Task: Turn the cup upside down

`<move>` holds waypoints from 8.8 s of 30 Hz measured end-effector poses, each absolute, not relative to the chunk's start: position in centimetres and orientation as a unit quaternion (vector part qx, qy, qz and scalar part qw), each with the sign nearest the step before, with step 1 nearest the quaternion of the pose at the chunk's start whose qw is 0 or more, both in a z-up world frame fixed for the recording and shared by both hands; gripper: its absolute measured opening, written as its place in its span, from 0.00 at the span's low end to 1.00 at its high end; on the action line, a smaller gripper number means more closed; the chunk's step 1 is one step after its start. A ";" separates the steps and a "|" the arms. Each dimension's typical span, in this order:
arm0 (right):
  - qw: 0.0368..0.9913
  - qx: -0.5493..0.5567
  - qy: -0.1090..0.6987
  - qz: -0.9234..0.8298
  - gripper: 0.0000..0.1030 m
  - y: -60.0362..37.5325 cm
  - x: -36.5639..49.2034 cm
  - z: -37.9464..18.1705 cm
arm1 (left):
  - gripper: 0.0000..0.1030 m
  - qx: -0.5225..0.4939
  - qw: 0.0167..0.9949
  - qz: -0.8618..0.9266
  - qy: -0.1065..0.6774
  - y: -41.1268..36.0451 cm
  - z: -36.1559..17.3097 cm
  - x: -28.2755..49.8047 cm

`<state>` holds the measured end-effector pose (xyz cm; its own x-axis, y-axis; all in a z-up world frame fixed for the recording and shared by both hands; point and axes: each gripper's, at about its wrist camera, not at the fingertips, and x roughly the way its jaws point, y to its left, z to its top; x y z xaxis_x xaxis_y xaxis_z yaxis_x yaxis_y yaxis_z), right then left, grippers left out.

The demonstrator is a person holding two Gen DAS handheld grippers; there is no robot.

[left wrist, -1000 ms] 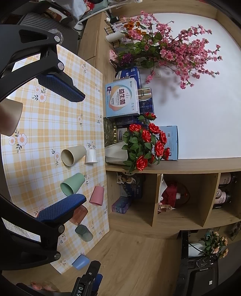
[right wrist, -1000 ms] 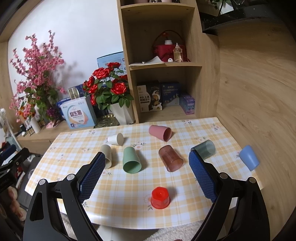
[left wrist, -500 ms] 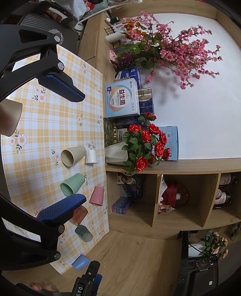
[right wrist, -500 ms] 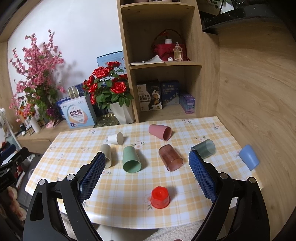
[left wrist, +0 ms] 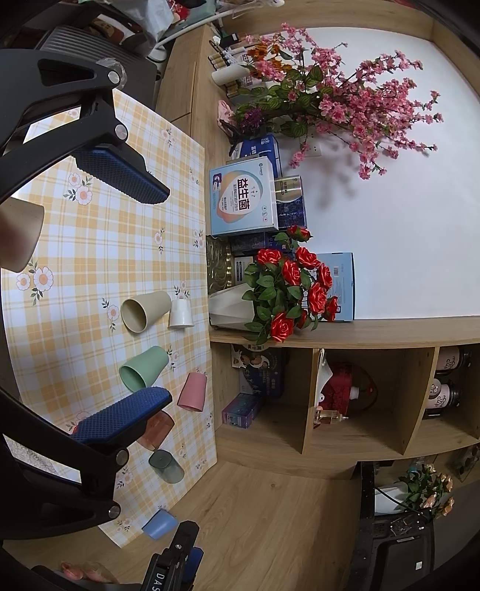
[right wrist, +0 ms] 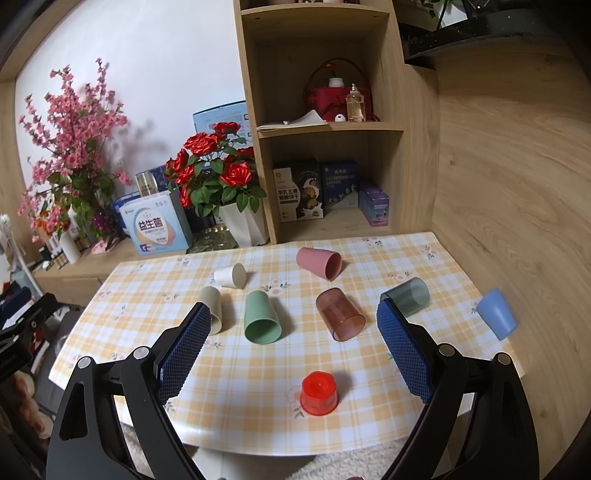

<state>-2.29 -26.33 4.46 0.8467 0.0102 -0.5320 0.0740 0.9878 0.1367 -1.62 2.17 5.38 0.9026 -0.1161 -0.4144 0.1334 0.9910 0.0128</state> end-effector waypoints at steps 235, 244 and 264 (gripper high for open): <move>0.949 0.055 0.308 -0.035 0.86 -24.6 -1.4 -0.4 | 0.94 0.025 0.963 -0.030 0.267 1.8 0.4 -0.1; 0.949 0.056 0.308 -0.034 0.86 -24.6 -1.4 -0.3 | 0.94 0.025 0.963 -0.030 0.267 1.9 0.3 -0.1; 0.949 0.055 0.308 -0.034 0.86 -24.6 -1.4 -0.3 | 0.94 0.025 0.963 -0.030 0.267 1.9 0.4 0.0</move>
<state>-1.41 -24.57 -0.34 0.8075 -0.0311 -0.5891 0.0990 0.9916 0.0833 -0.04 1.88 0.38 0.8555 -0.0444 -0.5159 0.0708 0.9970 0.0316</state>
